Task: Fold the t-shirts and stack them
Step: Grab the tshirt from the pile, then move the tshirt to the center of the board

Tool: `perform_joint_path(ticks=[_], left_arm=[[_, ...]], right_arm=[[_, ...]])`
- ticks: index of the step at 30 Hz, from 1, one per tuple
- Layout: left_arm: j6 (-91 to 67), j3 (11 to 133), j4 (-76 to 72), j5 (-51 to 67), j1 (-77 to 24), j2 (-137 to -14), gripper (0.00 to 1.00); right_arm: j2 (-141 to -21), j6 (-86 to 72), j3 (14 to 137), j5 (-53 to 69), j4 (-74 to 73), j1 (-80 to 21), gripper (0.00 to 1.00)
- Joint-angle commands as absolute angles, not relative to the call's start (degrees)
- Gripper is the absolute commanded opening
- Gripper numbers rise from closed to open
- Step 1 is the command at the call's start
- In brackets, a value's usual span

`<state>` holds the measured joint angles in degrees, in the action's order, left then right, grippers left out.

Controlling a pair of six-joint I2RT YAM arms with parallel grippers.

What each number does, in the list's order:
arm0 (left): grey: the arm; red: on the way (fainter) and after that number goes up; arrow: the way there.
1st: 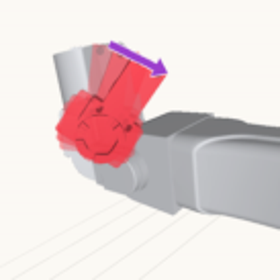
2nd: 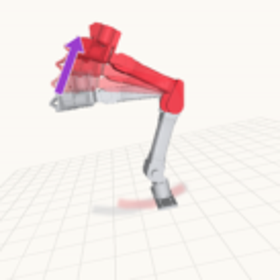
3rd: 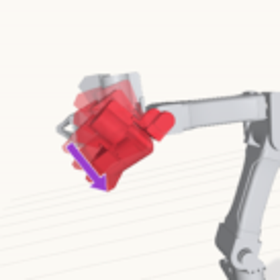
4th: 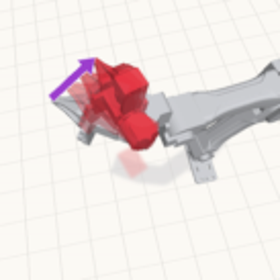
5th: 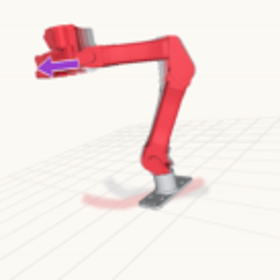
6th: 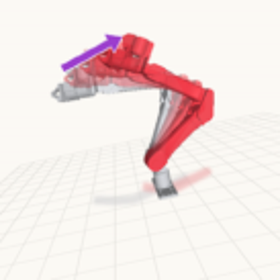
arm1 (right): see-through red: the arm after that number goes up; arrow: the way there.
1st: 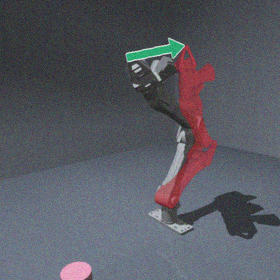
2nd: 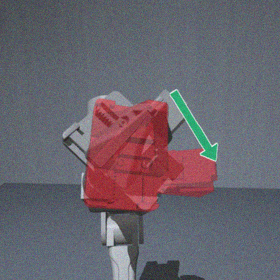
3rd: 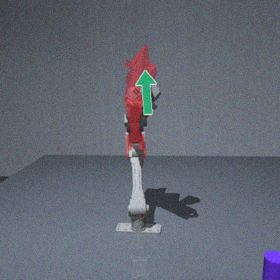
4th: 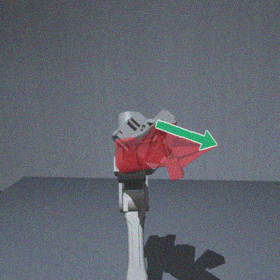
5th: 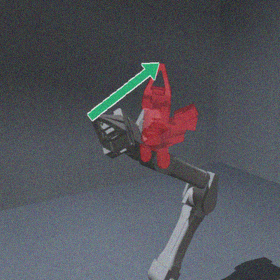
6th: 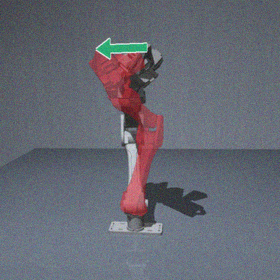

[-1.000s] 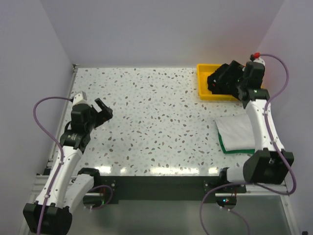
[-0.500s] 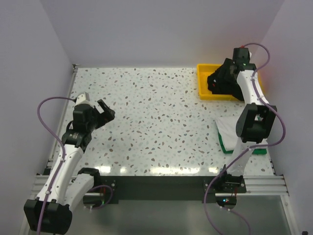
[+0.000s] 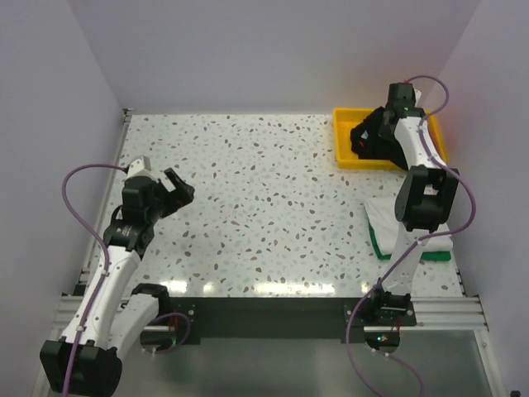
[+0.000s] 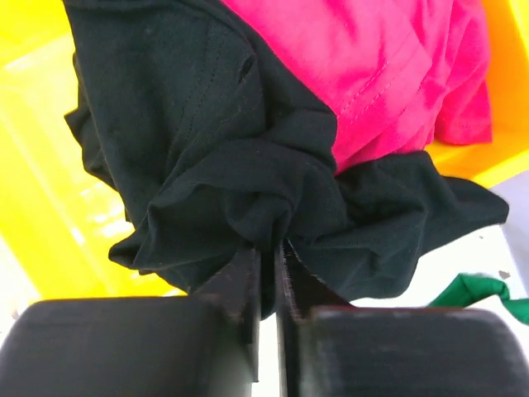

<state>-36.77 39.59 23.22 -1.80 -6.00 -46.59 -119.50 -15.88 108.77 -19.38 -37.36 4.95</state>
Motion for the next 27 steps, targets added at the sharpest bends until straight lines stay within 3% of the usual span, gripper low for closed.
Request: perform_joint_path(ticks=[1, 11, 22, 27], left_arm=[[-35.6, 39.6, 21.4, -2.3, -5.6, -45.9, 1.0], [-35.7, 39.7, 21.7, -2.2, -5.6, -45.9, 1.0], [-36.3, 39.8, 23.1, -4.2, -5.7, -44.8, 1.0], [-36.5, 39.7, 22.9, -4.6, -5.6, -44.6, 1.0]], right_arm=[[-116.8, -15.5, 110.0, -21.8, -31.9, 5.3, 0.0], [-105.7, -14.8, 113.6, -13.4, -31.6, 5.1, 0.0], [-102.4, -20.5, 129.3, -3.8, -22.1, 5.1, 0.0], [-103.9, -26.4, 138.5, 7.6, -20.4, 5.1, 0.0]])
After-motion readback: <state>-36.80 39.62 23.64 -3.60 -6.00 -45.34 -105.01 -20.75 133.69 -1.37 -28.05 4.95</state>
